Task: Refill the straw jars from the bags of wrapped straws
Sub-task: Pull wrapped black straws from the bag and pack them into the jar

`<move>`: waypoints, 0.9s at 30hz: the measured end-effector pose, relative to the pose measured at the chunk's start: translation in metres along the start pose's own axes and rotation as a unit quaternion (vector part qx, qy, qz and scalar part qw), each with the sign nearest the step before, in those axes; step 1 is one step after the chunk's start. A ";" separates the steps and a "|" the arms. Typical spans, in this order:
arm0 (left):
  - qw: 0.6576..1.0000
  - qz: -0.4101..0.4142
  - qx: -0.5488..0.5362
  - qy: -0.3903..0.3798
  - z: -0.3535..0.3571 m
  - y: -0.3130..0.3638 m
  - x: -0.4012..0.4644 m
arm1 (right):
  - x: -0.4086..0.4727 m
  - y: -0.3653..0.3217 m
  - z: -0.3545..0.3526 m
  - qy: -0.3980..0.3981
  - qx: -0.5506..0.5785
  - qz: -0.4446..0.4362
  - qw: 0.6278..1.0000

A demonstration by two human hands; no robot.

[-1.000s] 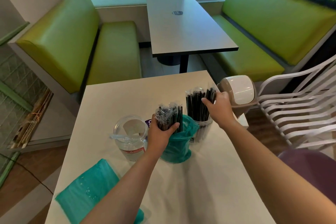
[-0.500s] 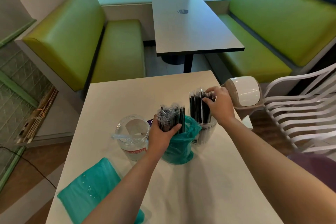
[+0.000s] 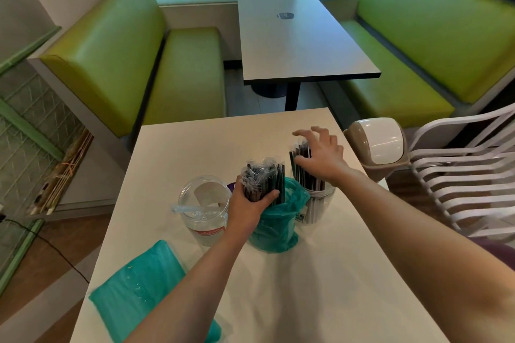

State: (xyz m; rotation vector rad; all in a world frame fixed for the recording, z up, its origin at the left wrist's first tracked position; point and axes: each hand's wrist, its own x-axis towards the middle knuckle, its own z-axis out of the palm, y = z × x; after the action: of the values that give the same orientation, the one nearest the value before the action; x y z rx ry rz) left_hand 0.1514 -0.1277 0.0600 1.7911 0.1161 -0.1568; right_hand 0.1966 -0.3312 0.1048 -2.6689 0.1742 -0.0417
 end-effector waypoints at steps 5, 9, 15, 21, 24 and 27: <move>1.000 0.001 0.007 0.001 0.000 0.001 0.000 | 0.001 -0.004 -0.002 -0.089 0.018 -0.003 0.996; 1.000 0.000 0.008 -0.001 0.000 0.001 0.000 | 0.004 -0.006 0.000 -0.069 0.010 0.010 0.998; 1.000 0.002 0.005 -0.003 -0.002 0.001 0.000 | 0.007 -0.008 0.016 0.011 0.010 0.003 1.000; 1.000 0.002 0.003 -0.004 -0.002 0.001 0.000 | 0.011 -0.010 0.002 0.146 0.038 0.015 0.988; 1.000 0.004 -0.002 -0.004 0.000 -0.001 0.001 | 0.010 -0.005 0.001 0.128 0.012 0.018 0.992; 1.000 0.004 -0.004 -0.007 0.000 -0.002 0.001 | 0.002 0.002 0.007 0.067 -0.031 0.026 0.997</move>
State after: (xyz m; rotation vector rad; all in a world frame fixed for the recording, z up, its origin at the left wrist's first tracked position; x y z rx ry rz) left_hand 0.1522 -0.1277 0.0583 1.7811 0.0987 -0.1635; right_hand 0.1992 -0.3303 0.0980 -2.7234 0.2913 -0.2026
